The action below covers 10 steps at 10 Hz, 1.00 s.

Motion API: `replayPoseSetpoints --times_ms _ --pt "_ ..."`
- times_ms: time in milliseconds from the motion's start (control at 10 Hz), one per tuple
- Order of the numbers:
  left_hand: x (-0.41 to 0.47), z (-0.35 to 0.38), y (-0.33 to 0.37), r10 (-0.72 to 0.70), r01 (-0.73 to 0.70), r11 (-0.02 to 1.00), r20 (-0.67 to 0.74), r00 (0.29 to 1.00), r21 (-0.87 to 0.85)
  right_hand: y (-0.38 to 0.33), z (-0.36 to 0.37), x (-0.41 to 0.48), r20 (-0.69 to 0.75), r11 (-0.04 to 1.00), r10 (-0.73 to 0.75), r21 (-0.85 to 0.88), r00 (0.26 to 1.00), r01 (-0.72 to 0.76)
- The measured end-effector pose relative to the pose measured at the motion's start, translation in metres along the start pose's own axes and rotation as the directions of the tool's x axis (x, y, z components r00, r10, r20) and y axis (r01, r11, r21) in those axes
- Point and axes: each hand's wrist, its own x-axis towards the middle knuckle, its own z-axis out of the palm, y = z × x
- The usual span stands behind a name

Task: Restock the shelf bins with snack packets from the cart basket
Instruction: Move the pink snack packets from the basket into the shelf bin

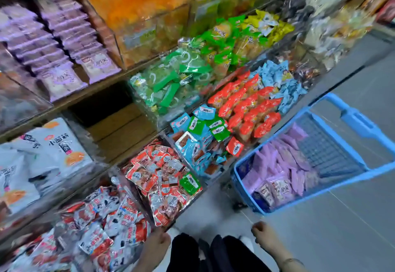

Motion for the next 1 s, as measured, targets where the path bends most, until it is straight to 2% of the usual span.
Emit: replayPoseSetpoints --times_ms 100,200,400,500,600,700,800,1000 --pt "0.002 0.012 0.000 -0.070 0.071 0.997 -0.007 0.997 0.019 0.059 -0.014 0.011 0.030 0.997 0.077 -0.019 0.997 -0.076" --pt "0.008 0.035 0.013 -0.178 0.179 0.983 -0.018 0.984 0.037 0.107 -0.035 0.024 0.054 0.995 0.077 -0.067 0.996 -0.073" --pt "0.015 0.141 0.065 -0.309 0.289 0.946 -0.140 0.941 -0.146 0.172 -0.109 0.038 0.091 0.993 0.031 -0.117 0.995 -0.021" --pt "0.000 0.203 0.113 -0.289 0.269 0.950 -0.119 0.950 -0.155 0.190 -0.156 0.040 0.108 0.984 0.001 -0.179 0.994 0.018" --pt "-0.006 0.237 0.149 -0.175 0.172 0.984 -0.057 0.983 -0.053 0.205 -0.192 0.047 0.085 0.988 -0.049 -0.145 0.995 0.061" --pt "-0.007 0.261 0.185 -0.052 0.048 0.992 0.030 0.998 0.114 0.212 -0.217 0.056 0.039 0.995 -0.084 -0.046 0.996 0.086" --pt "0.004 0.266 0.216 -0.037 0.032 0.988 0.027 0.999 0.154 0.211 -0.235 0.069 0.006 0.993 -0.112 0.048 0.994 0.112" --pt "0.041 0.265 0.260 -0.043 0.044 0.999 0.029 0.999 -0.030 0.179 -0.259 0.096 -0.092 0.965 -0.142 0.208 0.986 0.158"
